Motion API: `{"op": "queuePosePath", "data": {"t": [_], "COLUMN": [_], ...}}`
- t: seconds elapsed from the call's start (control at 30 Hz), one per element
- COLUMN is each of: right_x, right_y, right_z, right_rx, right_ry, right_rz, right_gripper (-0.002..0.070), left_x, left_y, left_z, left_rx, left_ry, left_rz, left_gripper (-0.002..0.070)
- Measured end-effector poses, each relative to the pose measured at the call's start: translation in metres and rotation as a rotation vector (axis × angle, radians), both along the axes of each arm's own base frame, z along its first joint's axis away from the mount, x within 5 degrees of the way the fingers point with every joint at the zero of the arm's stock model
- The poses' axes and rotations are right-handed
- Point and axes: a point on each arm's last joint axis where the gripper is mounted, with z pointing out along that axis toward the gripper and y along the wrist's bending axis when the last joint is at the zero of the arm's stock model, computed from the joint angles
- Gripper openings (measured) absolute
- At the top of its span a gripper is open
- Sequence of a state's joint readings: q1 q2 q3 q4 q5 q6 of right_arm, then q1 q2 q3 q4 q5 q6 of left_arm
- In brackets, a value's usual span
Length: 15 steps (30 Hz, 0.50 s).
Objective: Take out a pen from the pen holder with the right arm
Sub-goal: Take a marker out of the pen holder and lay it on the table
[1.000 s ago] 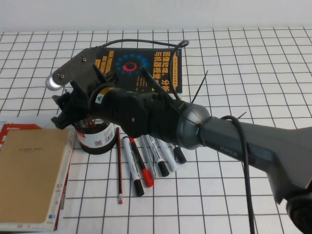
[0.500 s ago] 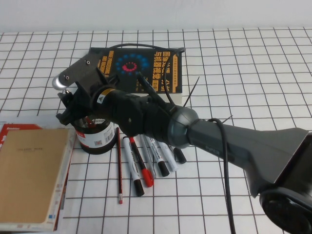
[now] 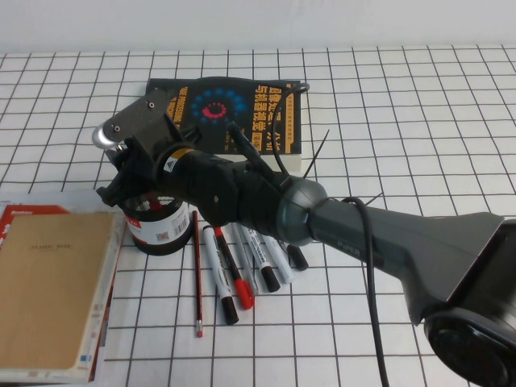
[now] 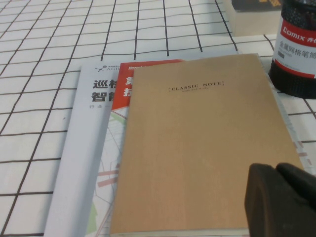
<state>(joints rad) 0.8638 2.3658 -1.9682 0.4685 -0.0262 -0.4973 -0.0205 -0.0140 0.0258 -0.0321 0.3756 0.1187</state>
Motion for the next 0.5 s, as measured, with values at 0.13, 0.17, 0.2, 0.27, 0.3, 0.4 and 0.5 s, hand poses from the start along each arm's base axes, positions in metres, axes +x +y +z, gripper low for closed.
{"op": "queuePosePath", "data": {"t": [0.13,0.17,0.2,0.27,0.3,0.4,0.5], "right_x": [0.0,0.0,0.0,-0.001,-0.002,-0.004,-0.009], "right_y": [0.0,0.0,0.0,0.0,0.0,-0.002,-0.007], "right_z": [0.0,0.0,0.0,0.001,0.003,0.016,0.043], "right_rx": [0.0,0.0,0.0,-0.004,-0.009,0.0,0.028], "right_ry": [0.0,0.0,0.0,0.005,0.012,0.008,-0.014], "right_rz": [0.0,0.0,0.0,0.005,0.011,0.02,0.026], "right_gripper": [0.0119,0.0086,0.0056,0.005,0.005,0.005,0.005], "left_x": [0.0,0.0,0.0,0.0,0.0,0.0,0.0], "left_y": [0.0,0.0,0.0,0.0,0.0,0.0,0.0], "left_z": [0.0,0.0,0.0,0.0,0.0,0.0,0.0], "left_rx": [0.0,0.0,0.0,0.0,0.0,0.0,0.0], "left_ry": [0.0,0.0,0.0,0.0,0.0,0.0,0.0], "left_rz": [0.0,0.0,0.0,0.0,0.0,0.0,0.0], "left_gripper": [-0.0004,-0.0004,-0.0004,-0.0004,-0.0004,-0.0004,-0.0004]}}
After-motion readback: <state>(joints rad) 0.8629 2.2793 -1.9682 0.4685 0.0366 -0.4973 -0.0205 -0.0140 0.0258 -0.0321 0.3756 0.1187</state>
